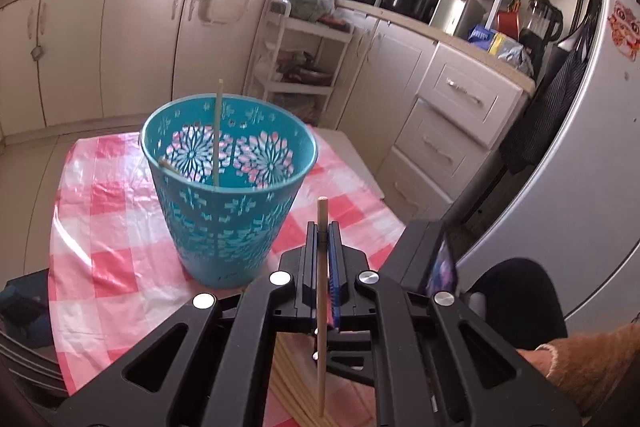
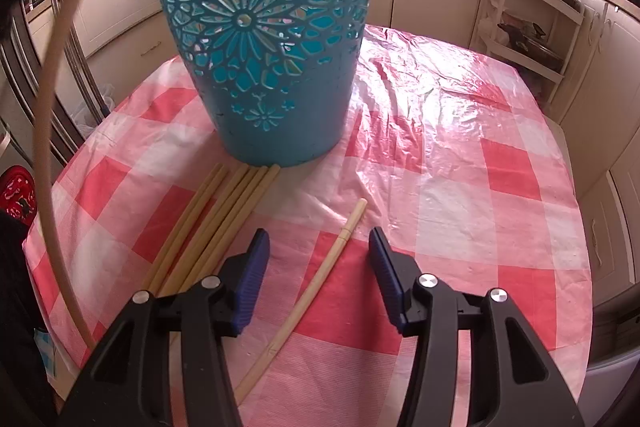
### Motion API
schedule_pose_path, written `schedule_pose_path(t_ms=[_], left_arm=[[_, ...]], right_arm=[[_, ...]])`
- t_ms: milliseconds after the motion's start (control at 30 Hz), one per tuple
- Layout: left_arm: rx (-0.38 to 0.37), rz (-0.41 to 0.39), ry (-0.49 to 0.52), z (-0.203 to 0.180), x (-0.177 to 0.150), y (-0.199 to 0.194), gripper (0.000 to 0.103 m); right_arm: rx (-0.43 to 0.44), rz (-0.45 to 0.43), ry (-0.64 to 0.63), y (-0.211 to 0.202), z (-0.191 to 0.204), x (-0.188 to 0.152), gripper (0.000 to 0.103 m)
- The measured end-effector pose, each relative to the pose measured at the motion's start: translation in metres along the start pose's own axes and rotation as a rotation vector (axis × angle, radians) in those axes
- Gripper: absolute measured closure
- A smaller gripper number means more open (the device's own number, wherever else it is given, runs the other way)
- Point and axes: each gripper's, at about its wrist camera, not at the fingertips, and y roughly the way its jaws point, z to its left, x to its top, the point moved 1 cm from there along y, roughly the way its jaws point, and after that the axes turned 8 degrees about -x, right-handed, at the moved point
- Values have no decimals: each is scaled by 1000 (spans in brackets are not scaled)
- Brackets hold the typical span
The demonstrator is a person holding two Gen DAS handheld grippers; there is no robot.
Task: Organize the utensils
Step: 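Lift the chopstick with the left tool into the teal basket and release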
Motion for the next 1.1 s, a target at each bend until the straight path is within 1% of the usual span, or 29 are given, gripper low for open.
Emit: schedule_pose_path(t_ms=[100,200,333,400,567,667,767,833,933,967,1100], left_arm=[[-17,-88,-13,-5,24,-16,98],[5,-163,-11,-4,50,-26,98],[20,-214,-12,-2,81,-35,98],[17,-231,-6,-3,91,-39,98],[45,-280,5,-1,114,-53,98],[80,-348,-3,3,127,-66,98],[149,-411,4,6,138,-72,98],[197,-435,13,8,143,-69,98],[276,-444,20,17,142,-54,98],[298,-433,19,20,140,-47,98],[331,-361,11,35,125,-18,98]], right_arm=[[0,0,0,0,0,0,52],[0,0,0,0,0,0,52],[1,0,-1,0,0,0,51],[2,1,-3,0,0,0,51],[8,2,-8,1,0,1,49],[7,2,-8,1,0,1,49],[6,2,-8,1,1,1,48],[7,2,-7,1,1,1,48],[7,2,-8,2,1,1,48],[7,2,-7,1,1,1,48],[7,2,-8,2,1,2,48]])
